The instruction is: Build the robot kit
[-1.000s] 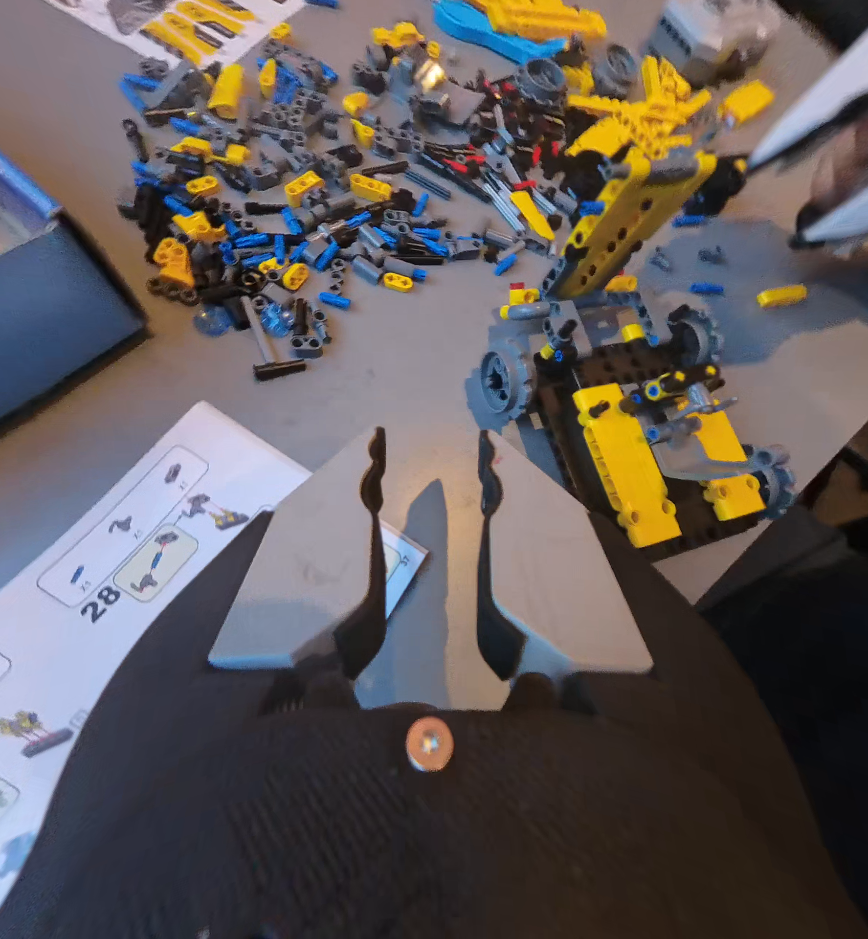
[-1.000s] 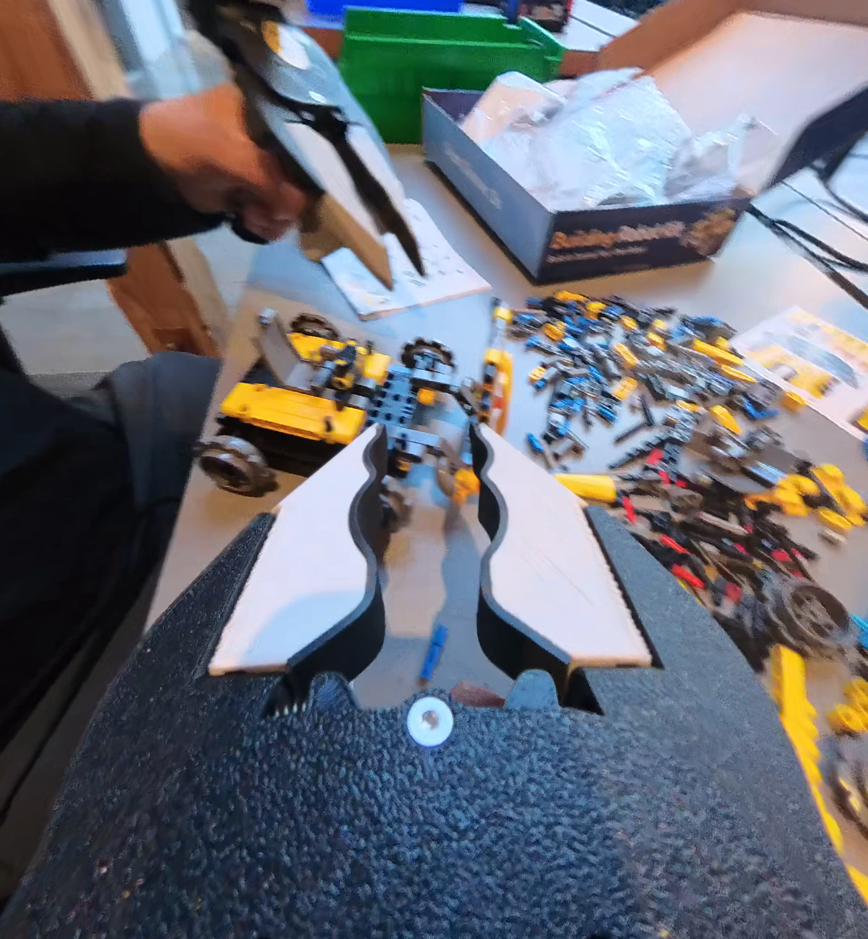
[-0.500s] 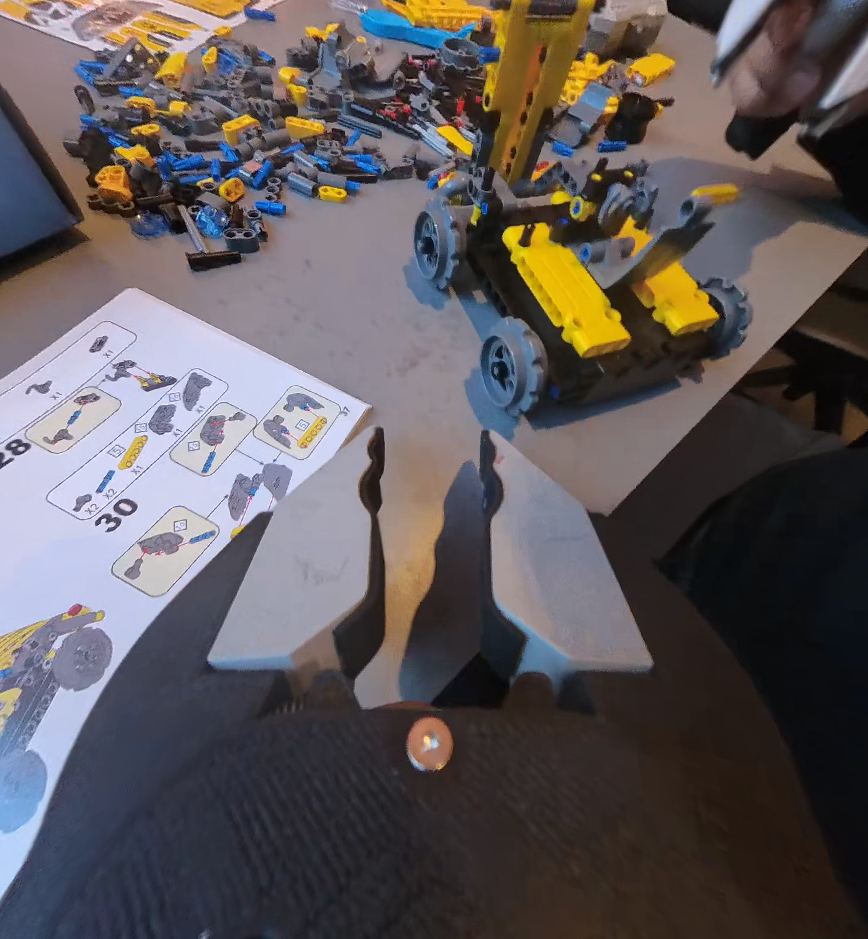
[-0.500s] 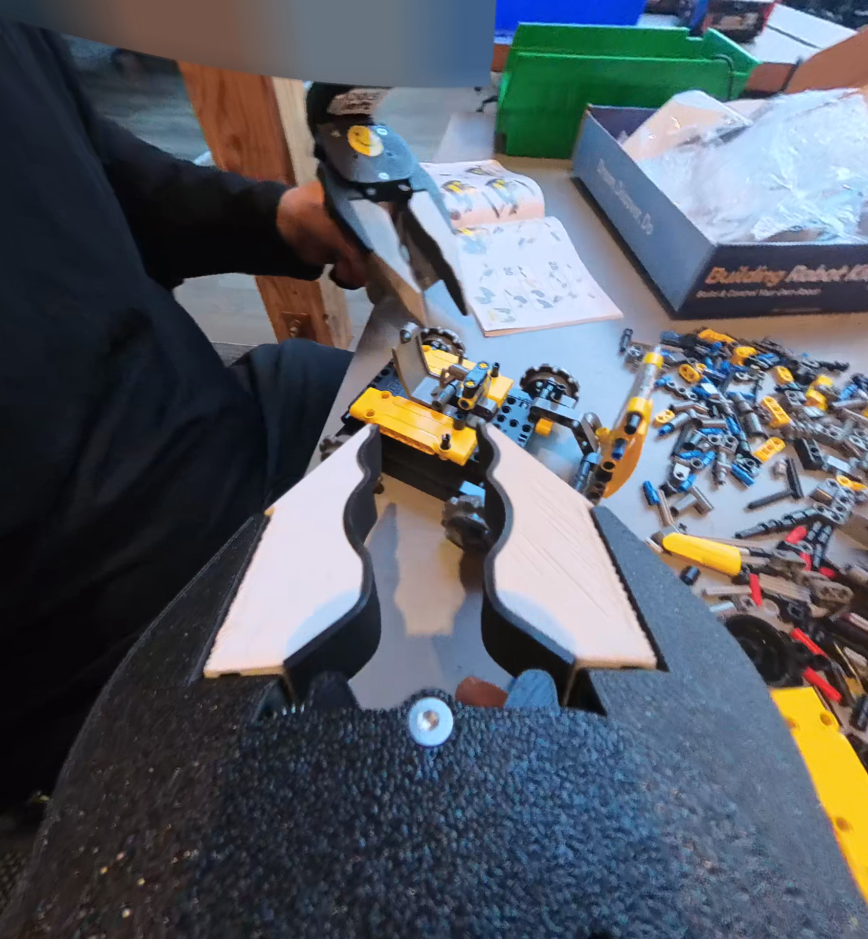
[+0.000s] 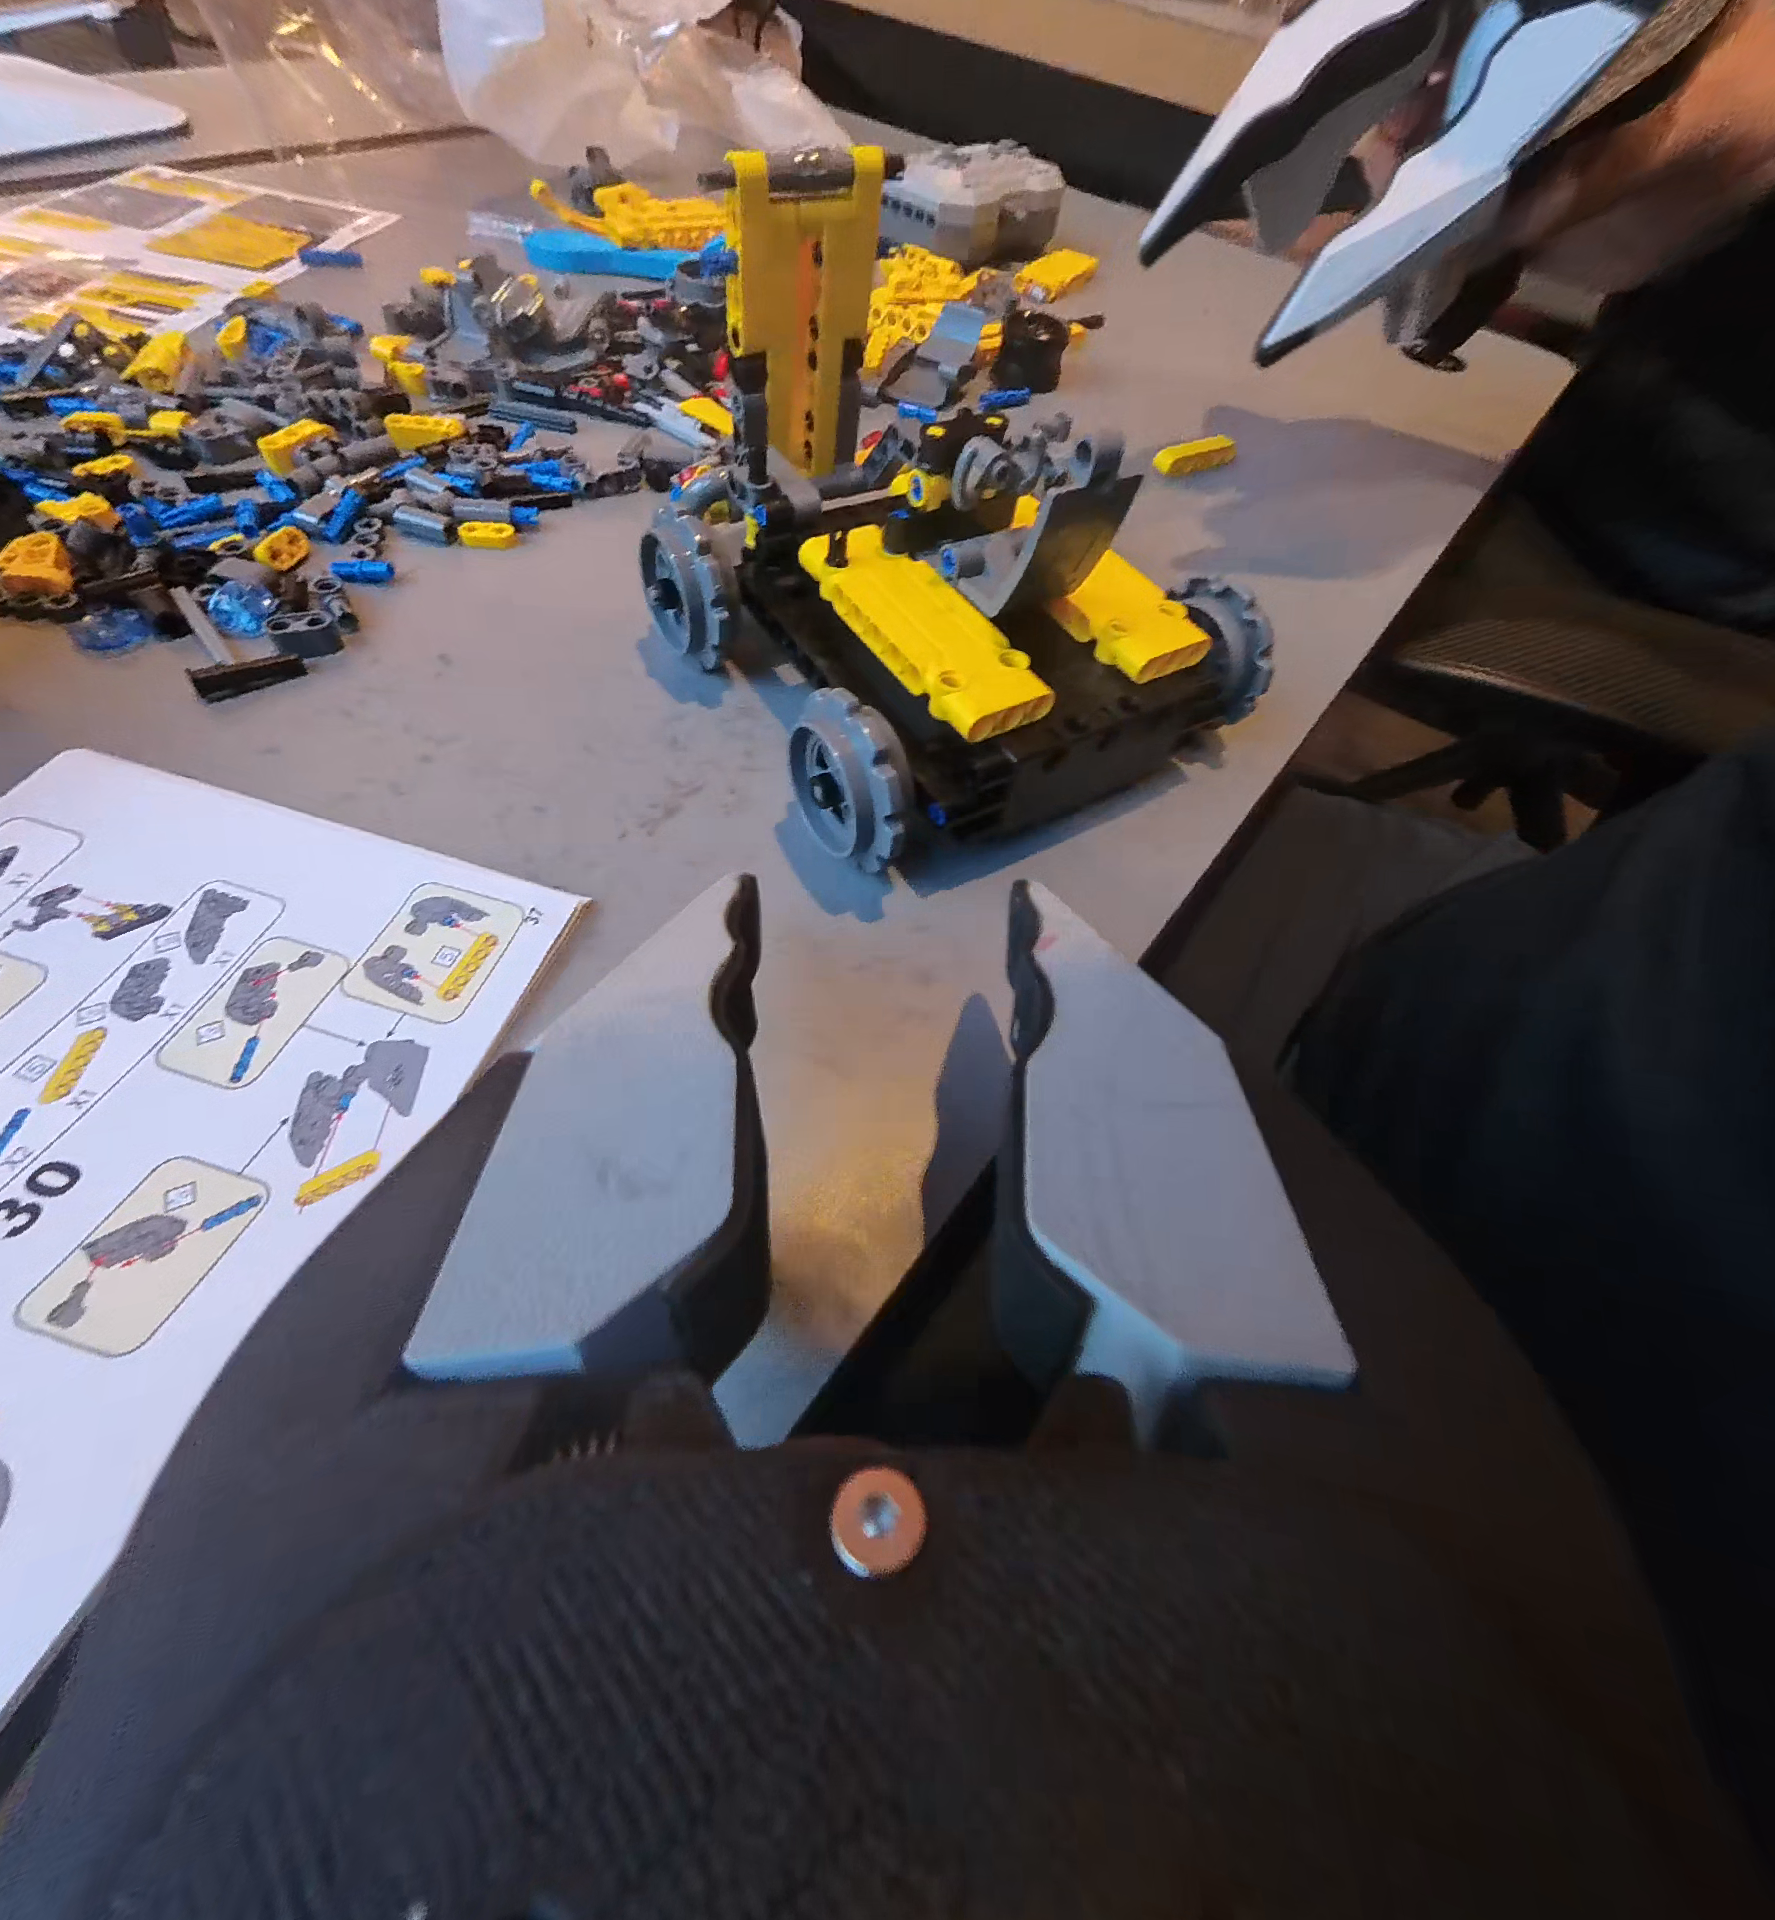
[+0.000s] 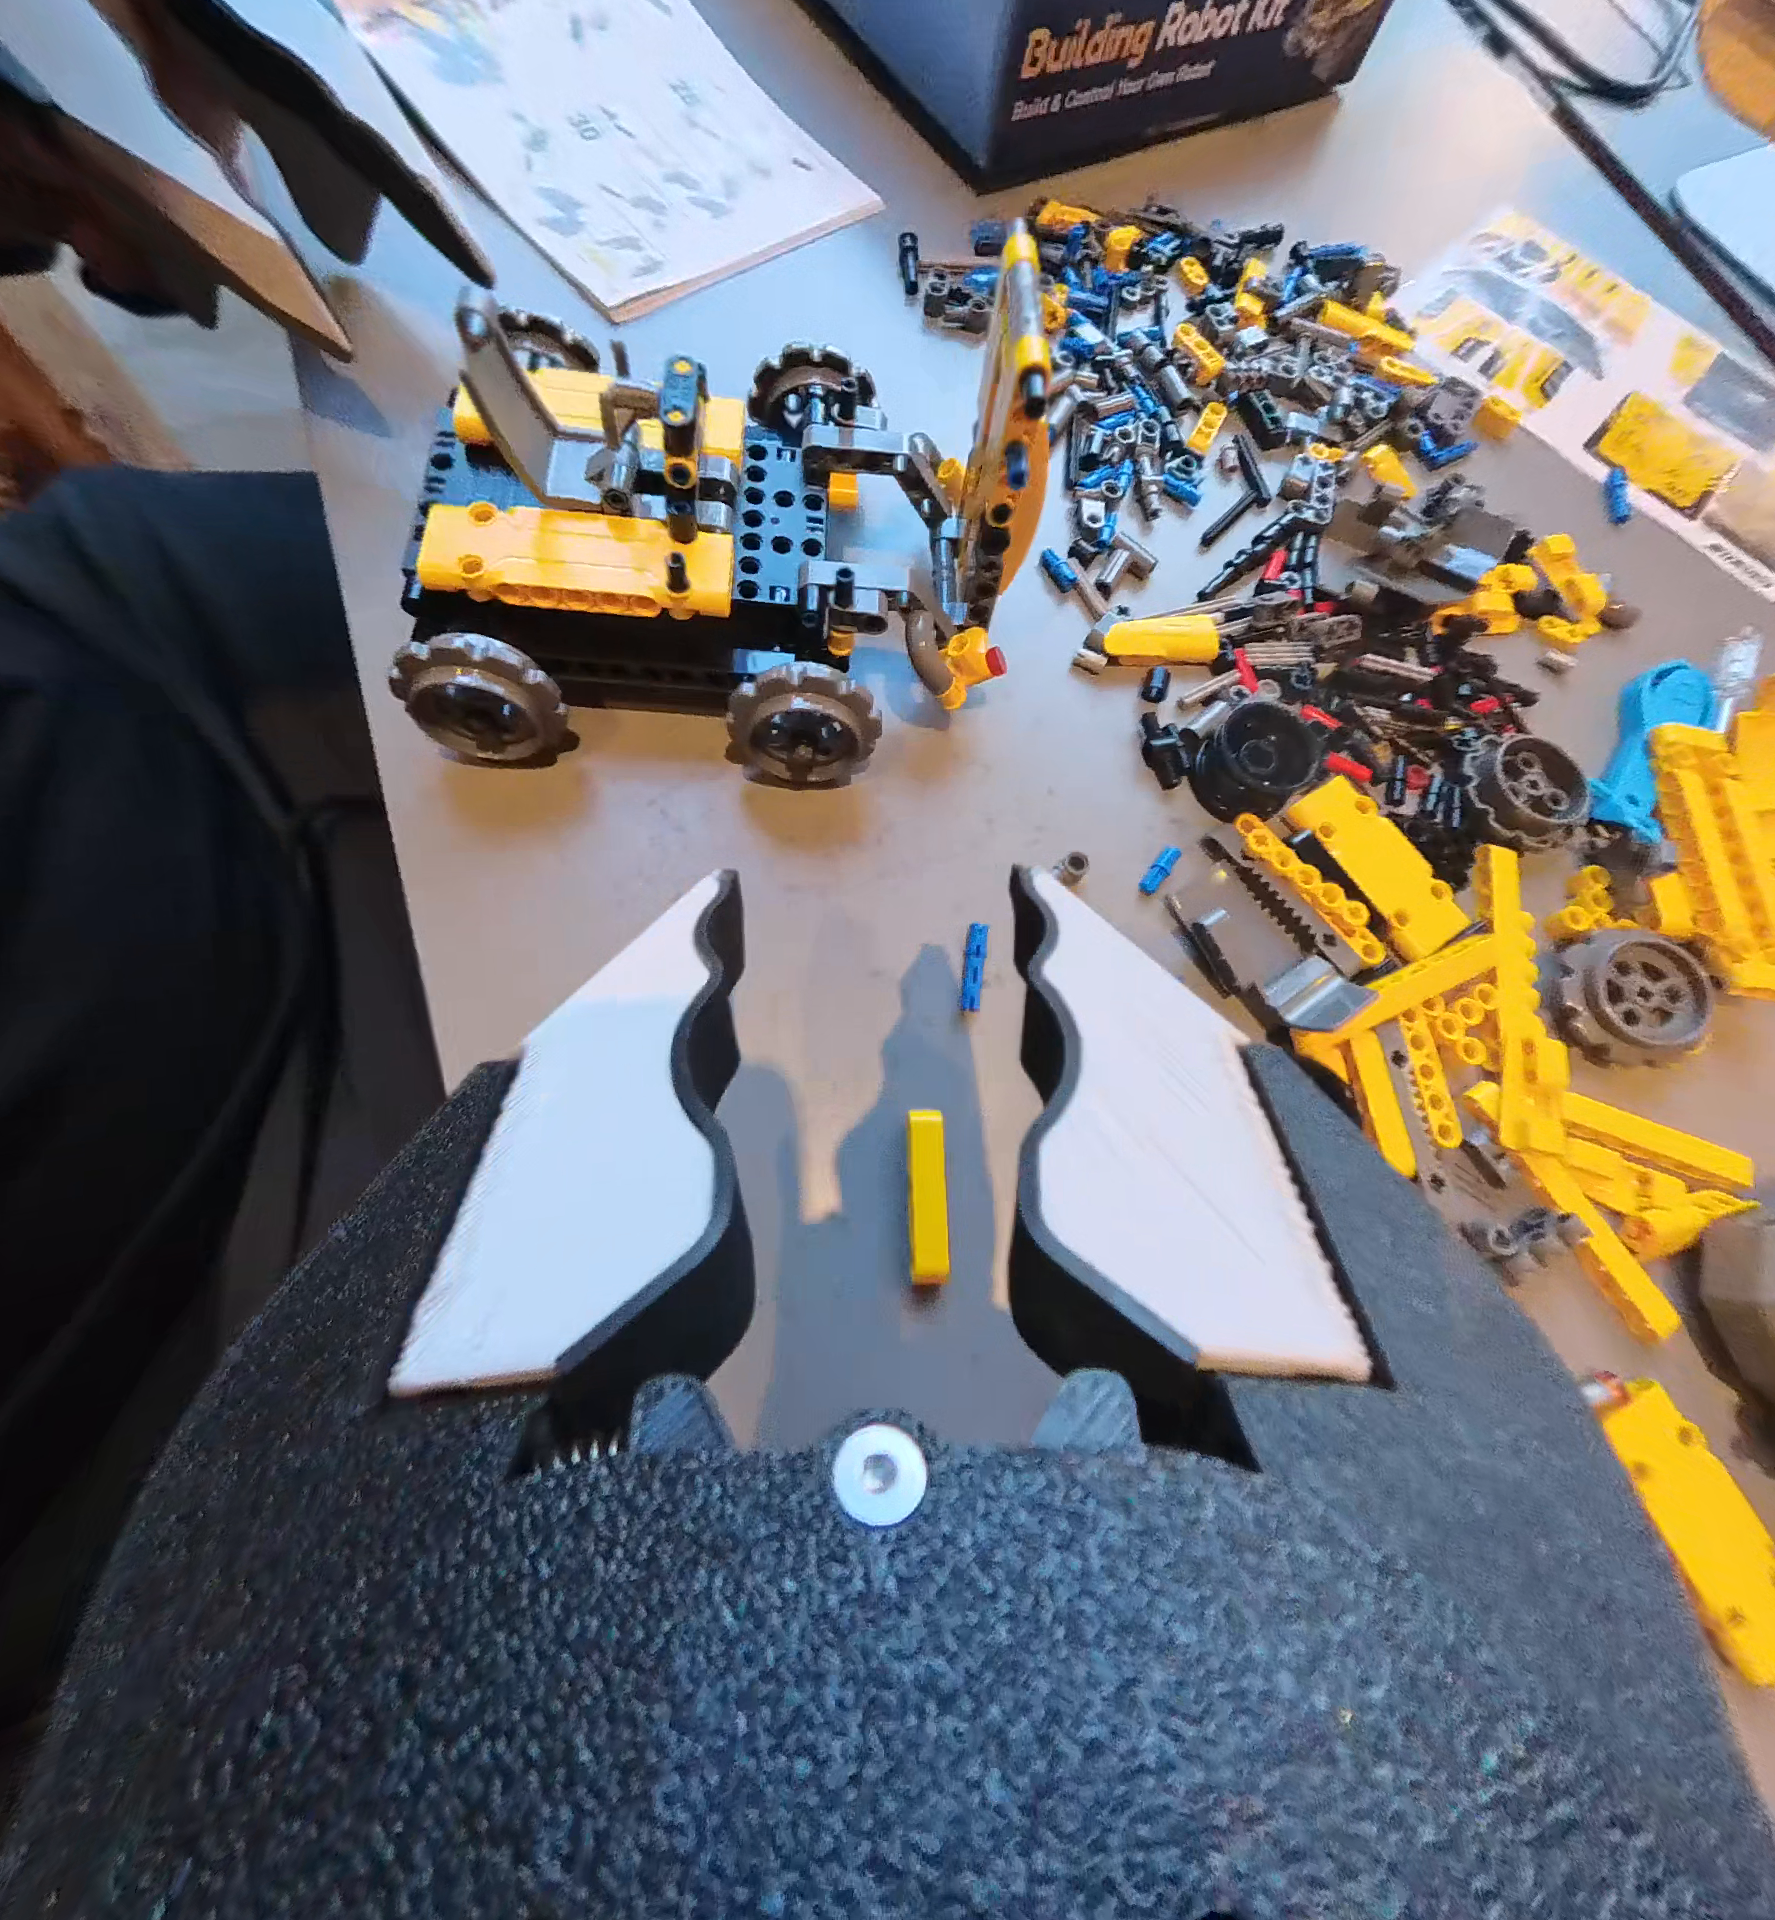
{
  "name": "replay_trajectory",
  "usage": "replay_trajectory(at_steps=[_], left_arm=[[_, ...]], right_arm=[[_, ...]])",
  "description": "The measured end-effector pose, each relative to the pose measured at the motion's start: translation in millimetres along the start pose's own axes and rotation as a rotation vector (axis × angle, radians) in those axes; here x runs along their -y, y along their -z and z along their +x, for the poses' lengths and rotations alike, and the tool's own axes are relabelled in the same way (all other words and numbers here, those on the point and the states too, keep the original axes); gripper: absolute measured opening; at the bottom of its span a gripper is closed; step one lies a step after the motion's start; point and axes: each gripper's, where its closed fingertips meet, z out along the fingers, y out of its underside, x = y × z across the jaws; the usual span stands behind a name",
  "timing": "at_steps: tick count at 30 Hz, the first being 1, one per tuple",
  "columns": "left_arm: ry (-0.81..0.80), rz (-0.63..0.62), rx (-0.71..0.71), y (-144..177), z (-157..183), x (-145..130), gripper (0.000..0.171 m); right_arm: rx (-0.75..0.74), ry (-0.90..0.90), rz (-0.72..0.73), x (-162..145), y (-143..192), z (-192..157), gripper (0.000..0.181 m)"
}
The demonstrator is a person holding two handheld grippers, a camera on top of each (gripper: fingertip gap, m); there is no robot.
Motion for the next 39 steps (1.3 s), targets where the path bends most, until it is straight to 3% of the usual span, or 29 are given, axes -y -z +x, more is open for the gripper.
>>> replay_trajectory(at_steps=[7,9,10,14,16,18,19,22,27,33,35,39], left_arm=[[-0.054,-0.024,-0.024,-3.3,13.4,-0.7,0.043],[-0.074,-0.033,-0.025,-3.7,17.5,-0.9,0.038],[-0.083,-0.037,-0.024,-3.7,18.7,-1.3,0.035],[-0.090,-0.076,0.039,-3.3,13.1,-6.4,0.000],[-0.087,-0.103,0.107,-2.8,4.7,-8.8,0.000],[-0.088,-0.103,0.147,-0.9,1.4,-6.8,0.000],[-0.087,-0.098,0.175,0.5,-1.1,-4.5,0.001],[-0.080,-0.098,0.245,2.5,-8.9,1.1,0.024],[-0.026,-0.103,0.335,0.9,-26.6,9.0,0.053],[0.022,-0.099,0.368,-6.5,-33.3,10.6,0.055],[0.018,-0.109,0.353,-11.6,-27.3,7.6,0.047],[-0.032,-0.138,0.352,-16.1,-17.9,5.9,0.050]], right_arm=[[-0.095,0.040,-0.017,9.8,-7.8,-7.2,0.039],[-0.078,0.029,-0.032,8.0,-7.1,-14.9,0.005],[-0.072,0.017,-0.038,7.5,-6.6,-18.1,0.000],[-0.112,-0.006,-0.079,4.5,-4.0,-24.5,0.000],[-0.155,-0.033,-0.116,-0.9,-5.4,-22.7,0.000],[-0.196,-0.075,-0.187,-10.9,-9.1,-18.9,0.012],[-0.237,-0.084,-0.217,-14.2,-9.4,-14.1,0.015],[-0.310,-0.091,-0.249,-13.6,-8.6,-7.5,0.022],[-0.325,-0.069,-0.264,-14.9,-12.3,-18.4,0.025],[-0.254,-0.080,-0.229,-22.0,-10.9,-38.3,0.029],[-0.187,-0.086,-0.185,-17.9,-10.5,-48.5,0.030],[-0.013,-0.037,-0.110,3.1,-17.5,-78.6,0.035]])
